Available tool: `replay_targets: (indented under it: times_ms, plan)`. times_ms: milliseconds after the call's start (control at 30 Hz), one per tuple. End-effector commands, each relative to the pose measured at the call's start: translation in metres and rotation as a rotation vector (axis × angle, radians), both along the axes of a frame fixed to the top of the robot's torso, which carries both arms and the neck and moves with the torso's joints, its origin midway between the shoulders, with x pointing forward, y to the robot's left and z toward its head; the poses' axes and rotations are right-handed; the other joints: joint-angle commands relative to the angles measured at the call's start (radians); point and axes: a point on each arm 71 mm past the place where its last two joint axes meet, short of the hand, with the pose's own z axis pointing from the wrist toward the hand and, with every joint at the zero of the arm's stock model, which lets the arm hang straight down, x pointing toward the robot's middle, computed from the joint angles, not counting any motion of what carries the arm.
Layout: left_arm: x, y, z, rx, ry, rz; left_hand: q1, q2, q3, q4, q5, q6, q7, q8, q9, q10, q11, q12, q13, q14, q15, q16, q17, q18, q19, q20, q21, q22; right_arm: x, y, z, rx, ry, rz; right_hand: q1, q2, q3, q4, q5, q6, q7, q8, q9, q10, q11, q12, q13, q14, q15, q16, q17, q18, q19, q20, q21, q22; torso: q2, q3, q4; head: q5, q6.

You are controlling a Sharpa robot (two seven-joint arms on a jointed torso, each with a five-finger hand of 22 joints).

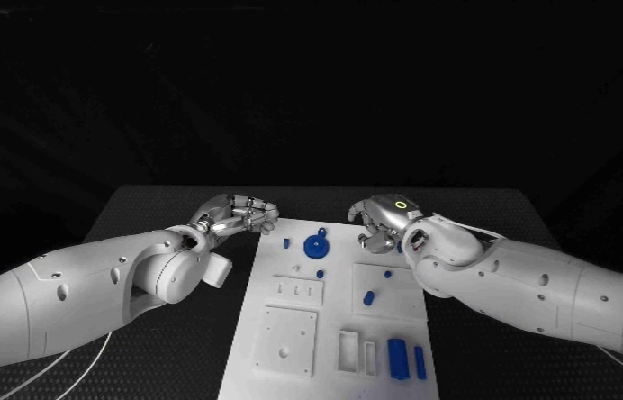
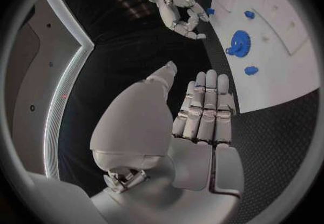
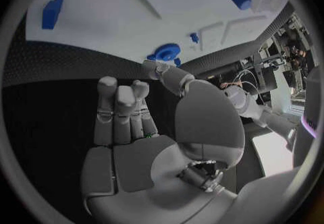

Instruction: Assemble the parts on the task board

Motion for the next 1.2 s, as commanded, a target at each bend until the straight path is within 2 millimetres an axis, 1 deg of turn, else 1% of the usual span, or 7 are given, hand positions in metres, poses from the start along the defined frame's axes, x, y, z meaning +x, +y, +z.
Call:
replay_targets:
  times_ms: [33,367,533,867,1000,1067,1200]
  plan:
    - [0.001,0.000,0.003,-0.001,-0.023,-0.015,0.010,-0.002,-0.001,0.004,-0.006,0.009,-0.002,0.000,0.000,0.006,-0.001,-0.004,0.000,0.005,0.003,-0.006,0.002,0.019,-0.006,0.002,-0.004,0.018,-0.006,-0.014,0.009,0.153,0.067,0.064,-0.015,0.002,-0.026,0.009,-0.103,0.027,0.018,0.007,0.001,-0.041,0.004,0.006,-0.003,0.005,0.000,-0.006,0.002,0.030,0.001,-0.001,0.003,0.011,-0.002,0.0019,-0.0056,-0.007,0.008]
    - [0.005,0.003,0.002,0.005,-0.028,-0.010,0.018,-0.003,-0.008,0.007,-0.009,0.019,-0.007,0.005,0.000,0.027,-0.006,0.003,0.006,0.011,0.002,-0.005,0.006,0.018,-0.006,0.002,-0.004,0.018,-0.001,-0.079,0.009,0.268,0.185,0.026,-0.037,0.035,-0.145,0.003,-0.137,0.022,0.020,0.009,-0.003,-0.062,0.006,0.007,-0.005,-0.013,0.002,-0.009,0.010,0.030,-0.019,0.003,-0.002,0.014,-0.013,0.0098,-0.0284,-0.010,0.012]
    - [0.008,0.002,0.001,0.007,-0.029,-0.009,0.018,-0.003,-0.010,0.008,-0.009,0.019,-0.007,0.005,0.000,0.030,-0.006,0.004,0.006,0.013,0.002,-0.005,0.007,0.018,-0.006,0.001,-0.004,0.018,0.007,-0.105,0.004,0.288,0.203,-0.028,-0.060,0.053,-0.233,-0.016,-0.143,0.012,0.025,0.006,-0.005,-0.075,0.011,0.008,-0.005,-0.027,0.006,-0.009,0.015,0.030,-0.036,0.008,-0.005,0.016,-0.015,0.0202,-0.0380,-0.011,0.012]
    - [0.009,0.002,0.001,0.012,-0.031,-0.011,0.020,-0.004,-0.012,0.009,-0.009,0.016,-0.005,0.002,-0.002,0.028,-0.005,0.002,0.006,0.013,0.001,-0.006,0.008,0.017,-0.006,0.001,-0.004,0.018,0.018,-0.122,-0.027,0.271,0.197,-0.073,-0.051,0.062,-0.292,-0.039,-0.129,-0.002,0.031,0.001,-0.010,-0.091,0.017,0.010,-0.006,-0.044,0.012,-0.009,0.021,0.030,-0.054,0.014,-0.009,0.015,-0.019,0.0301,-0.0463,0.000,0.003]
    - [0.010,0.002,0.000,0.012,-0.031,-0.010,0.021,-0.004,-0.012,0.009,-0.009,0.015,-0.005,0.002,-0.002,0.028,-0.005,0.002,0.006,0.012,0.001,-0.006,0.008,0.017,-0.006,0.001,-0.004,0.018,0.019,-0.123,-0.041,0.262,0.221,-0.079,-0.045,0.062,-0.298,-0.042,-0.124,-0.005,0.032,0.000,-0.011,-0.094,0.018,0.011,-0.007,-0.046,0.014,-0.008,0.022,0.030,-0.057,0.015,-0.010,0.016,-0.017,0.0287,-0.0406,-0.001,-0.001]
    - [0.010,0.002,0.000,0.013,-0.031,-0.011,0.021,-0.004,-0.012,0.009,-0.009,0.015,-0.005,0.002,-0.002,0.028,-0.005,0.002,0.006,0.012,0.001,-0.006,0.008,0.017,-0.006,0.001,-0.004,0.018,0.019,-0.125,-0.047,0.257,0.232,-0.083,-0.043,0.062,-0.299,-0.043,-0.123,-0.005,0.032,0.000,-0.012,-0.094,0.019,0.011,-0.007,-0.047,0.014,-0.008,0.022,0.030,-0.058,0.015,-0.010,0.016,-0.016,0.0306,-0.0392,-0.002,-0.005]
    - [0.010,0.003,0.000,0.014,-0.031,-0.008,0.023,-0.005,-0.013,0.008,-0.009,0.015,-0.005,0.001,-0.002,0.027,-0.005,0.001,0.006,0.012,0.001,-0.006,0.009,0.017,-0.006,0.001,-0.004,0.018,0.017,-0.126,-0.053,0.254,0.244,-0.082,-0.028,0.067,-0.301,-0.047,-0.113,-0.006,0.033,-0.001,-0.012,-0.098,0.020,0.011,-0.007,-0.051,0.015,-0.008,0.023,0.030,-0.061,0.016,-0.011,0.016,-0.017,0.0278,-0.0394,0.001,-0.012]
